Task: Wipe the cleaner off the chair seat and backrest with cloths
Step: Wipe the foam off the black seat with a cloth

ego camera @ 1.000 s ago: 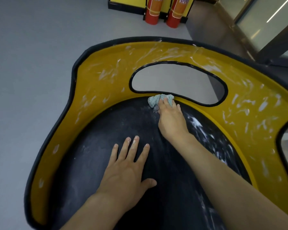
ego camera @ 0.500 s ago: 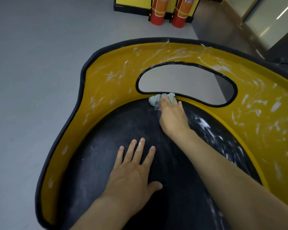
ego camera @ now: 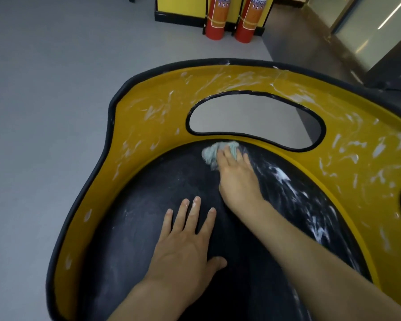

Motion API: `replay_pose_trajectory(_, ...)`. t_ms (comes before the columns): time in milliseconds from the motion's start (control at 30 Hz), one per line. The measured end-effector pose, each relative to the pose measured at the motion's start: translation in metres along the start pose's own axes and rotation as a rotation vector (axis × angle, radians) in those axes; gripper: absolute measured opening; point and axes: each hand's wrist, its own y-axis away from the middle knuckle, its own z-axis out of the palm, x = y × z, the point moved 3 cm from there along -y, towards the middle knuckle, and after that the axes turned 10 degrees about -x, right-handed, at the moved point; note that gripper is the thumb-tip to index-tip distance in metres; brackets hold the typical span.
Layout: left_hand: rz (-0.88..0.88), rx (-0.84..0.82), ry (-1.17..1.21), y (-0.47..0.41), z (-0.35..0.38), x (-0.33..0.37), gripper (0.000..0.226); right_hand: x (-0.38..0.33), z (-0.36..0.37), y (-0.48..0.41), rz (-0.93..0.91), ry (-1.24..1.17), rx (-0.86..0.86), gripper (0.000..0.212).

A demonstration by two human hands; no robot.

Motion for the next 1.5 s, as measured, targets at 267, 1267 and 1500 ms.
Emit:
replay_pose_trajectory(267,-0.005,-0.01,0.015,-0.004,-0.002,0.002,0.091,0.003,0.013,0.068,-0.023,-0.047,-0.011,0.07)
replay_pose_trajectory(1267,-0.001,0.096,-0.066,-0.003,0.008,0.001,0.089,0.048,0.018,0.023,0.135,-0.14,-0.116,0.056)
replay_pose_trajectory(1500,-0.03,0.099,-0.074,-0.008,0.011,0.005,0.088,0.05,0.01,0.035,0.103,-0.165,-0.107,0.056)
